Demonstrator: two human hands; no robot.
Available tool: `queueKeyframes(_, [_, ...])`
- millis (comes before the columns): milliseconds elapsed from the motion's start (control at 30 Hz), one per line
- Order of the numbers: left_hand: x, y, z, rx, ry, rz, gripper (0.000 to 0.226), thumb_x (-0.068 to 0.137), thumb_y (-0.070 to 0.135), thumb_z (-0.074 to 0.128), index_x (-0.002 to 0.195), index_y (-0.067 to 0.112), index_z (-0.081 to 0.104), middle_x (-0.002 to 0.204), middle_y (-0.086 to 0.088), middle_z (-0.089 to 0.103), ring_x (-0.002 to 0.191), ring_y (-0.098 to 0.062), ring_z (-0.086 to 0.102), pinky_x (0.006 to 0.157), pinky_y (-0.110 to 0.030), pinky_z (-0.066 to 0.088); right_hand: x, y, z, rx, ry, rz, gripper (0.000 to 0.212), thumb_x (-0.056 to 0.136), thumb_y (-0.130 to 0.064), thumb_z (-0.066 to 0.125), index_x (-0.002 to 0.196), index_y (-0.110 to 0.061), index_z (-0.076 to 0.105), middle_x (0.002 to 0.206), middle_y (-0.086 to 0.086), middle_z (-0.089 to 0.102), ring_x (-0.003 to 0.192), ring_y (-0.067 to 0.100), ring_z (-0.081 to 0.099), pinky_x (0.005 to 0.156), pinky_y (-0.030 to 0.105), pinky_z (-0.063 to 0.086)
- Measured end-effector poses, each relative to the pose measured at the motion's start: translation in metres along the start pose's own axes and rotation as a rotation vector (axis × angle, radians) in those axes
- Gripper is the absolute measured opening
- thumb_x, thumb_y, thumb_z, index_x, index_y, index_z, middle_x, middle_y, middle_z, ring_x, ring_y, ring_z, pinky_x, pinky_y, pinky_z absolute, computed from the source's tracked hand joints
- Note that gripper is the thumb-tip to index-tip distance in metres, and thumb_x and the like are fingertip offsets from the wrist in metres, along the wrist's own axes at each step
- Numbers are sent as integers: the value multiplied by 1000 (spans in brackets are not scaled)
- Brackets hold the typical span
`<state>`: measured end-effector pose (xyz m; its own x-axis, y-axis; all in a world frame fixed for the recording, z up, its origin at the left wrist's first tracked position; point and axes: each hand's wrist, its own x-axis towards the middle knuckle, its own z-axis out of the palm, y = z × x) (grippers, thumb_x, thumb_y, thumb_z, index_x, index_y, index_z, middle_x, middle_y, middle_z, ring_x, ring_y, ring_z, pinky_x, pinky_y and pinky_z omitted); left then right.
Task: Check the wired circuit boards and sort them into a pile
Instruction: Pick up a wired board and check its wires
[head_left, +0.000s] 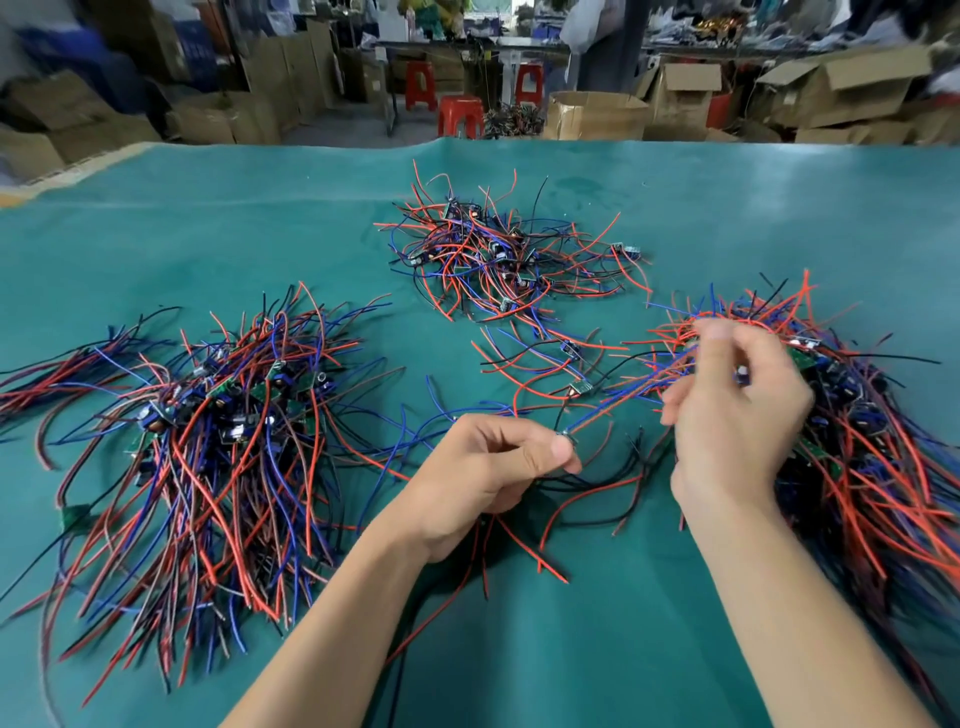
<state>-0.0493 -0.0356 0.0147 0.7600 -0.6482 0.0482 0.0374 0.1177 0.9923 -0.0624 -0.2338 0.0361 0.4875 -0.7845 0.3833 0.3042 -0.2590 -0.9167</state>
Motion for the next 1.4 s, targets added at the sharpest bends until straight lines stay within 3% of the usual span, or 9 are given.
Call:
queueKeyframes(133, [4, 1, -7, -223, 146, 12, 30, 95, 20, 60, 110, -3, 70, 60, 0, 39, 46, -9, 30, 44, -16, 26, -5, -8, -1, 211, 51, 147, 12, 92, -23, 50, 96, -27, 60, 100, 15, 66, 43, 15, 55, 38, 25, 41])
queueKeyframes(233, [6, 1, -9, -346, 183, 0, 30, 99, 9, 48, 121, -3, 65, 76, -1, 60, 55, -8, 50, 51, -16, 39, -33, -10, 9, -24, -329, 120, 18, 81, -38, 61, 80, -23, 70, 73, 2, 71, 52, 15, 61, 48, 36, 47])
queueKeyframes(333, [5, 0, -7, -311, 179, 17, 27, 99, 5, 47, 114, 1, 69, 88, -7, 68, 62, -11, 56, 53, -18, 41, -59, -16, 17, -228, -628, 23, 33, 82, -56, 63, 81, -26, 74, 72, -12, 74, 63, 5, 67, 61, 34, 55])
queueKeyframes(433, [4, -1, -3, -130, 209, 44, 23, 98, 6, 55, 95, 12, 77, 73, -8, 64, 61, -11, 57, 53, -18, 42, -62, -17, 15, -222, -610, -137, 17, 83, -39, 79, 77, -24, 73, 69, -15, 71, 61, 4, 66, 60, 16, 49])
queueKeyframes(700, [2, 0, -1, -110, 164, 12, 25, 101, 12, 54, 93, 11, 77, 79, -15, 72, 55, -15, 60, 51, -20, 45, -53, -12, 14, -143, -567, -156, 6, 83, -24, 79, 80, -24, 74, 74, -16, 72, 66, 4, 68, 64, 14, 49])
queueKeyframes(1033, [-2, 8, 4, -46, -9, -46, 21, 96, 19, 56, 90, 11, 75, 65, -7, 67, 49, -14, 57, 48, -20, 43, -16, -27, 15, -94, -163, -186, 10, 92, -26, 73, 90, -17, 73, 78, -12, 69, 66, -3, 60, 72, 31, 53])
queueKeyframes(1167, [-4, 9, 2, -64, 3, -42, 23, 98, 19, 54, 91, 8, 73, 71, -9, 68, 53, -15, 58, 51, -21, 45, -14, -79, 39, -18, -233, -350, 8, 92, -23, 74, 89, -15, 71, 77, -13, 68, 67, -6, 61, 70, 18, 47])
queueKeyframes(1300, [-4, 9, 6, -55, 15, -31, 29, 95, 13, 54, 76, 20, 74, 70, -6, 69, 56, -14, 59, 52, -21, 48, -30, -140, 96, 119, -409, -416, 17, 88, -20, 78, 77, -8, 75, 69, -3, 72, 63, 5, 63, 67, 29, 52])
queueKeyframes(1400, [-7, 10, 8, -51, 74, -24, 24, 73, 14, 58, 64, 29, 75, 68, 1, 69, 61, -9, 62, 60, -22, 52, -59, -169, 146, 93, -585, -398, 27, 86, -25, 80, 66, -7, 76, 60, -2, 70, 59, 11, 64, 64, 34, 52])
